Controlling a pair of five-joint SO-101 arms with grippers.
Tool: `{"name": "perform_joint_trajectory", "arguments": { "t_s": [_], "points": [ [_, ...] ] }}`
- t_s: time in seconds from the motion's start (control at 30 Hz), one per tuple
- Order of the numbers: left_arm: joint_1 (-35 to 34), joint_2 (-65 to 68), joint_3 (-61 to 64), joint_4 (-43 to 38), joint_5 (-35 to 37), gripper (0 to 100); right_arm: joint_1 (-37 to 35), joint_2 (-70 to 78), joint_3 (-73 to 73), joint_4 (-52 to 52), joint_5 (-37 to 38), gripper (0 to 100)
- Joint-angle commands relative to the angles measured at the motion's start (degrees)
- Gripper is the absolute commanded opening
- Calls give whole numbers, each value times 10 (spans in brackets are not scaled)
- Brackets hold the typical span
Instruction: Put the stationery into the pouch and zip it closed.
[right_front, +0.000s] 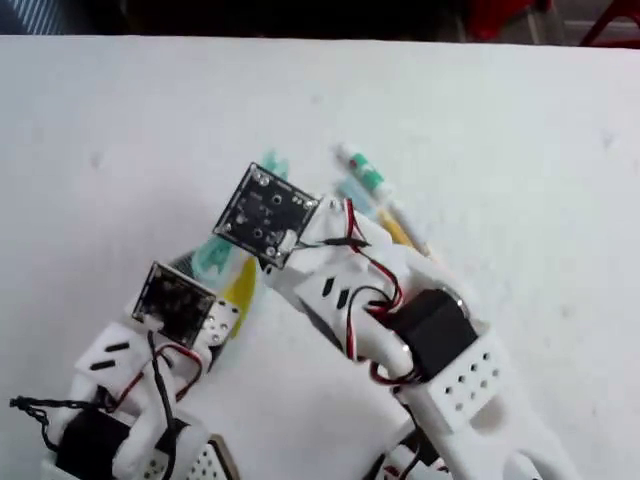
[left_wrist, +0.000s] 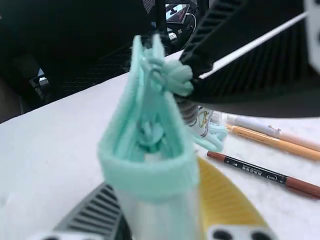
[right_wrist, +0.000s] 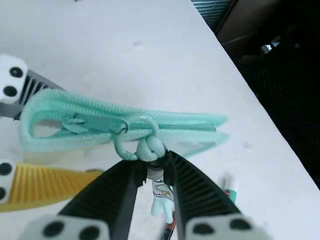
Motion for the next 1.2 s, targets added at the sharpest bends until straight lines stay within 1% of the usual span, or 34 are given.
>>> {"name": "perform_joint_trajectory", "arguments": {
  "t_s": [0.0, 0.2, 0.3, 0.37, 0.47, 0.57, 0.63, 0.77, 0.9, 0.97, 1.03, 1.17],
  "points": [
    [12, -6, -37, 17, 55, 303, 11, -7, 3, -18, -2, 17],
    [12, -6, -40, 12, 39, 247, 10, -7, 7, 3, -2, 17],
    [12, -6, -40, 2, 36, 196, 7, -7, 7, 3, -4, 17],
    [12, -6, -40, -4, 36, 158, -7, -7, 7, 4, -18, 17],
    [11, -6, -40, -8, 36, 119, -37, -7, 4, 16, -22, 17],
    [-9, -6, -41, -6, 36, 113, -44, -25, 5, 17, -21, 17],
    [-22, -6, -41, -7, 40, 113, -23, -41, 5, 16, -21, 17],
    [-21, -37, -39, -4, 41, 109, 6, -53, 9, 18, -25, 17],
    [-21, -82, -35, -3, 41, 101, -5, -53, 9, 22, -25, 18],
    [-21, -81, -27, -5, 39, 60, -26, -53, 9, 22, -25, 19],
    [-21, -81, -17, -14, 37, 20, -51, -53, 9, 22, -25, 37],
    [-21, -81, -7, -25, 37, 21, -72, -53, 11, 23, -26, 121]
  ]
}}
